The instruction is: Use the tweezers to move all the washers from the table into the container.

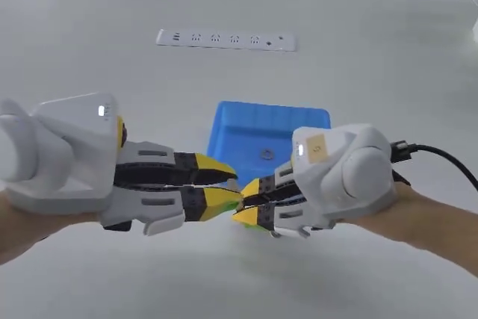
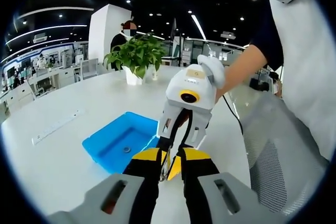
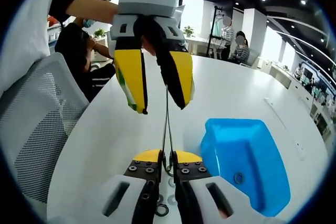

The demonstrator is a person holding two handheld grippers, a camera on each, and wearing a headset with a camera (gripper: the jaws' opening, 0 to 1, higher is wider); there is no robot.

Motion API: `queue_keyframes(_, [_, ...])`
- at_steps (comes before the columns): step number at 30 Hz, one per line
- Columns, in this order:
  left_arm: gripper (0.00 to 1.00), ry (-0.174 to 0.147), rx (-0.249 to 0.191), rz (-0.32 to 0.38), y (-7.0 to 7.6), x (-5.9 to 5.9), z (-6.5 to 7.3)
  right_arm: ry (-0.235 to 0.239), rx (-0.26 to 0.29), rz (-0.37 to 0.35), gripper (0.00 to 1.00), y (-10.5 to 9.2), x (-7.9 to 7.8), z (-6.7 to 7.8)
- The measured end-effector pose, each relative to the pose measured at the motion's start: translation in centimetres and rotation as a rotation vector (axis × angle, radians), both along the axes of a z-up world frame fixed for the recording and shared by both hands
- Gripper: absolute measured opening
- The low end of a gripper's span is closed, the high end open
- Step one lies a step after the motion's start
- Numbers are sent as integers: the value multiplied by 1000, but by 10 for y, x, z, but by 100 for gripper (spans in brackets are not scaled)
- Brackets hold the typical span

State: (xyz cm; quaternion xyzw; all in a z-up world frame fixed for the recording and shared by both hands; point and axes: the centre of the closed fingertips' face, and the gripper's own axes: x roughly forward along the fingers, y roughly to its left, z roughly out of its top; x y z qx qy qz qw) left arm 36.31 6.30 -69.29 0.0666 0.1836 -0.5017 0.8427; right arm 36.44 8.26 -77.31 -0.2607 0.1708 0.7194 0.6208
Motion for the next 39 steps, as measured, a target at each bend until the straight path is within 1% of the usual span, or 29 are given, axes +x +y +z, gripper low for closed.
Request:
queue_keyframes(2, [20,-2,0,8,2,0,1,-2,-1,1,9,0,-1,0])
queue_keyframes(4, [23,6,0,27,6,0,1,-2,-1,1,9,0,-1,1])
queue_keyframes(6, [28,-6,14,45,10,1,1,4,4,-7,9,-1,-1,3])
queue_keyframes(7, [30,-4,12,54,12,1,2,6,8,-12,9,-1,-1,4])
queue_keyframes(9, [30,-6,11,59,14,0,3,17,20,-26,9,-1,0,9])
queue_keyframes(12, [30,-7,11,70,18,-2,5,14,36,-42,9,-1,1,17])
queue_keyframes(13, [30,-14,11,80,20,-2,7,11,42,-45,9,-1,2,20])
queue_keyframes(17, [29,-20,-5,103,24,-4,11,6,58,-53,9,-2,2,31])
queue_keyframes(18, [29,-17,-8,106,24,-5,12,3,60,-53,9,-2,2,34])
queue_keyframes(20, [29,-19,-3,111,26,-8,11,-10,64,-52,9,-2,1,39])
queue_keyframes(23, [30,-13,-3,110,28,-12,11,-28,74,-52,9,-2,2,50])
queue_keyframes(24, [30,-21,1,117,29,-13,12,-34,76,-52,9,-2,2,53])
queue_keyframes(27, [30,-23,1,129,33,-16,12,-50,90,-56,9,-2,5,64])
queue_keyframes(31, [30,-21,-6,153,37,-20,11,-73,103,-68,9,-4,13,78])
queue_keyframes(32, [30,-19,-10,159,38,-21,10,-81,108,-77,9,-5,17,82])
queue_keyframes(33, [30,-16,-12,162,38,-22,10,-80,111,-83,9,-6,19,85])
queue_keyframes(35, [30,-13,-17,168,39,-25,8,-99,114,-98,9,-8,27,90])
queue_keyframes(36, [30,-8,-18,169,40,-26,7,-97,112,-103,9,-9,30,91])
queue_keyframes(37, [30,1,-11,169,40,-28,4,-100,113,-116,9,-10,36,93])
queue_keyframes(39, [30,5,-1,165,41,-31,1,-115,110,-135,9,-14,45,95])
